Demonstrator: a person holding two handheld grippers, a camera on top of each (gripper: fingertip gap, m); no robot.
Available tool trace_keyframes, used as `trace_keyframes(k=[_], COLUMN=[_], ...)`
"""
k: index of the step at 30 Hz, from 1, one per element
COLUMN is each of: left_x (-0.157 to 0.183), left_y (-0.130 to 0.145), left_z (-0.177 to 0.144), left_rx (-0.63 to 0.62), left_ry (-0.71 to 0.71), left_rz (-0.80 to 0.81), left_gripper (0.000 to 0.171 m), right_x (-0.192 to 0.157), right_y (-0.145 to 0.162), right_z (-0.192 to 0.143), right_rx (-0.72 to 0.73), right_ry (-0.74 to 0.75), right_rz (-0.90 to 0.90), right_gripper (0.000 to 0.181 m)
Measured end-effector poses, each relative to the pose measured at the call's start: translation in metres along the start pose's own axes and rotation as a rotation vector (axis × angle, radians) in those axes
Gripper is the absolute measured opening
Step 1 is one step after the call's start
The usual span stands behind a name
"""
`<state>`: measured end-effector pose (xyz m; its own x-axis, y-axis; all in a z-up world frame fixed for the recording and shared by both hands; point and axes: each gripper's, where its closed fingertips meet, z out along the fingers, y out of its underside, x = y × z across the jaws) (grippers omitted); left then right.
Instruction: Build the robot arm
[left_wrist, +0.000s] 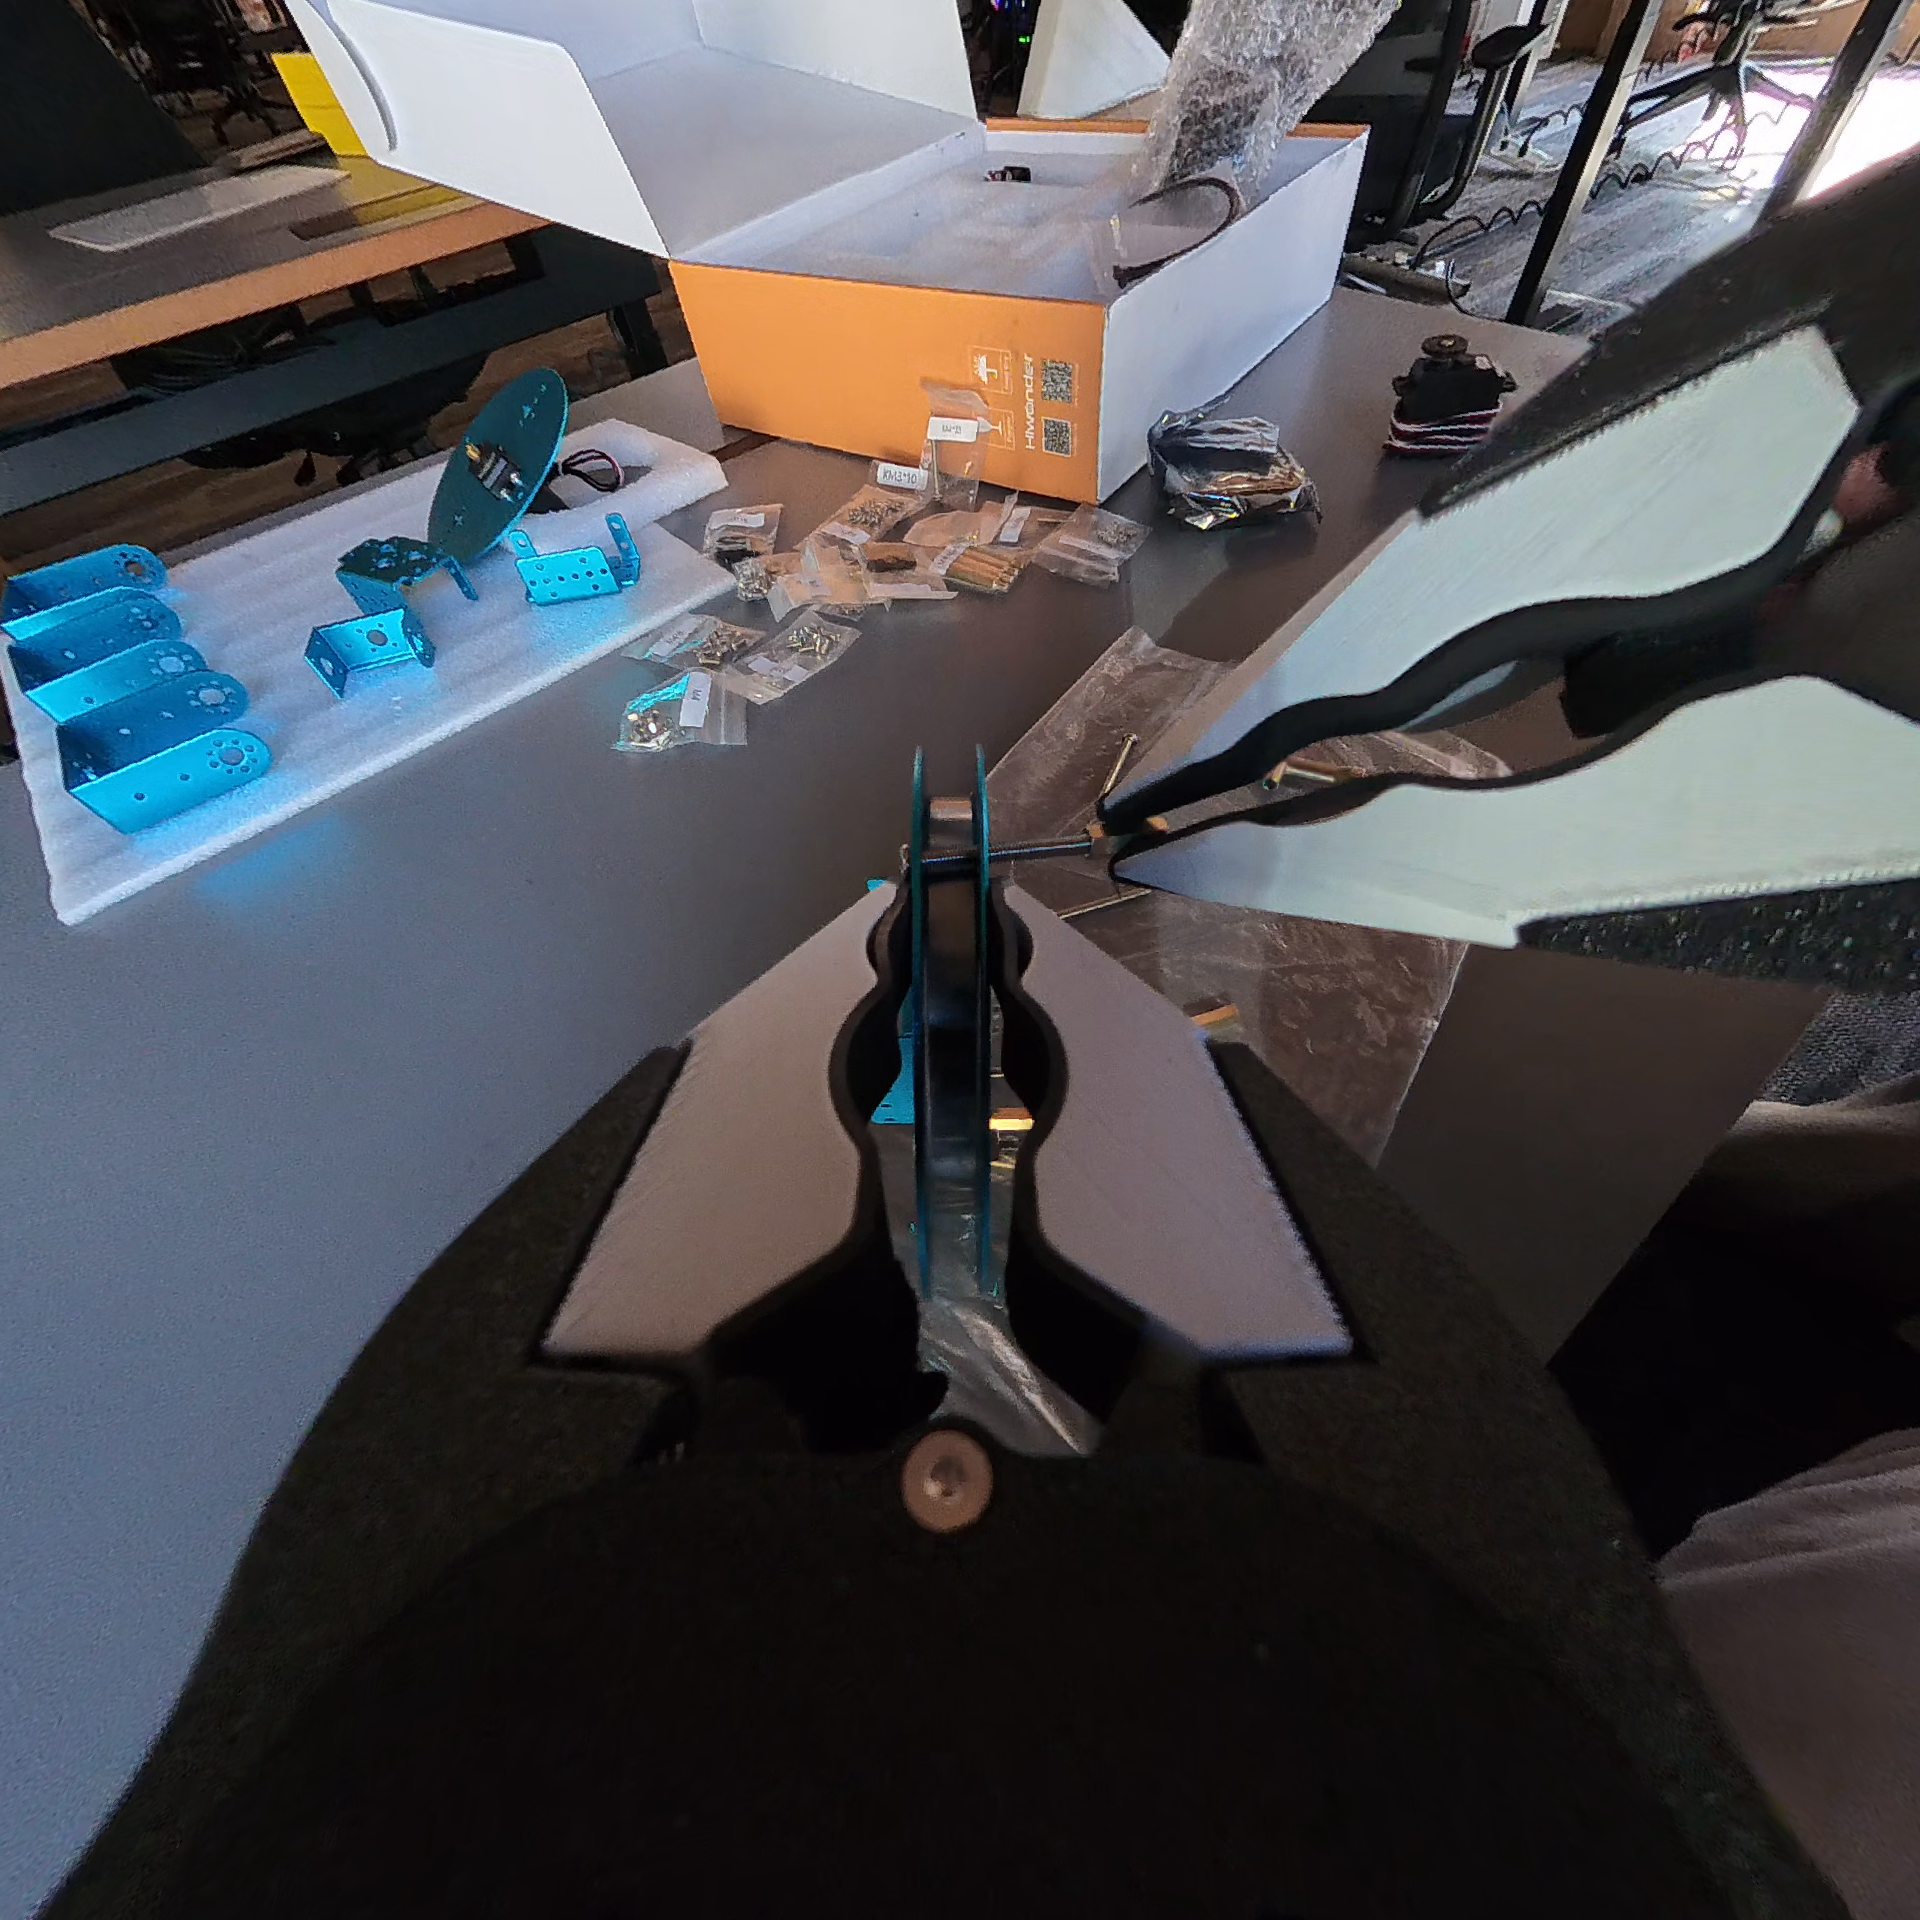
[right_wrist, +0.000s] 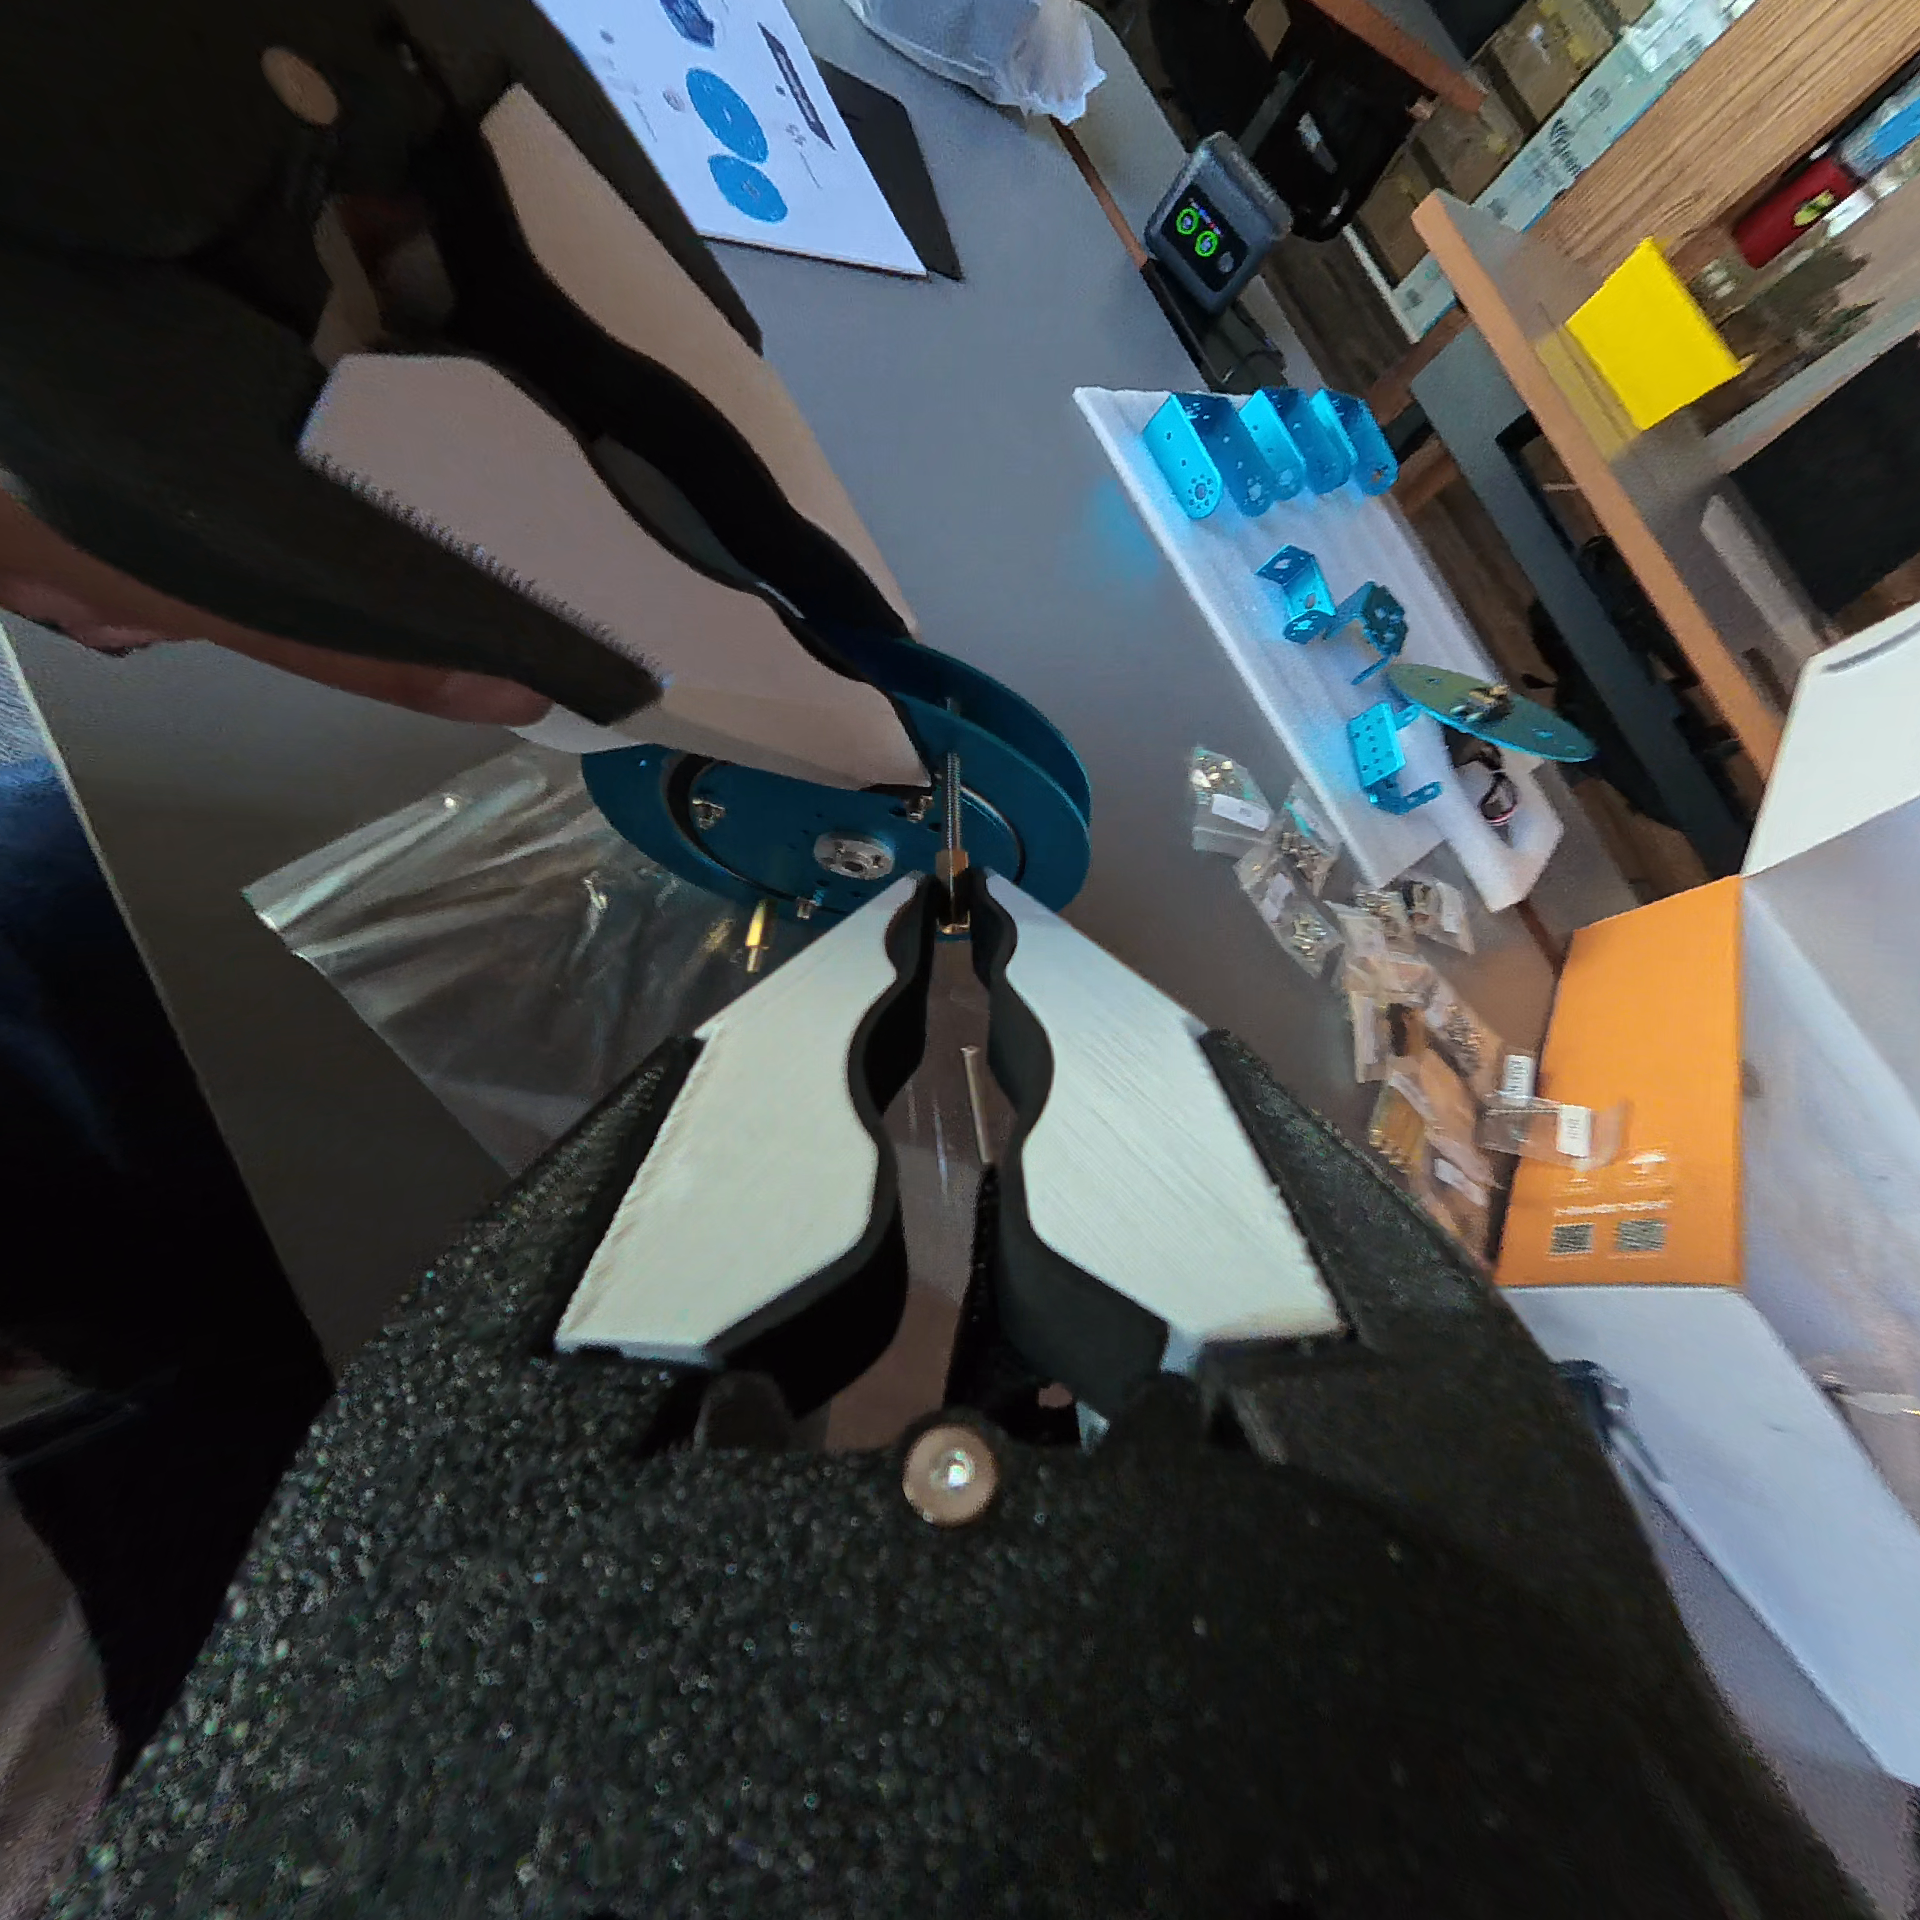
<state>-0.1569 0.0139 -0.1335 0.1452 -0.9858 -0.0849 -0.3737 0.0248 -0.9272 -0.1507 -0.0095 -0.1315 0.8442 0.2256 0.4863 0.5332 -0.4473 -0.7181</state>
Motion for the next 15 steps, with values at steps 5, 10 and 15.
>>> trace_keyframes(k=[5,10,15], left_x=[-0.003,-0.009,-0.013], left_y=[-0.001,-0.003,-0.007], left_z=[0.002,0.003,0.004], left_rx=[-0.020,-0.056,-0.095], left_ry=[-0.022,-0.078,-0.047], left_rz=[0.001,0.010,-0.051], left_gripper=[0.011,0.011,0.011], right_x=[0.003,0.008,0.013], right_y=[-0.001,-0.003,-0.009], right_z=[0.003,0.007,0.007], right_rx=[-0.024,-0.027,0.015], right_ry=[0.139,0.236,0.391], right_rz=[-0.159,-0.260,-0.490], right_gripper=[0.005,0.005,0.005])
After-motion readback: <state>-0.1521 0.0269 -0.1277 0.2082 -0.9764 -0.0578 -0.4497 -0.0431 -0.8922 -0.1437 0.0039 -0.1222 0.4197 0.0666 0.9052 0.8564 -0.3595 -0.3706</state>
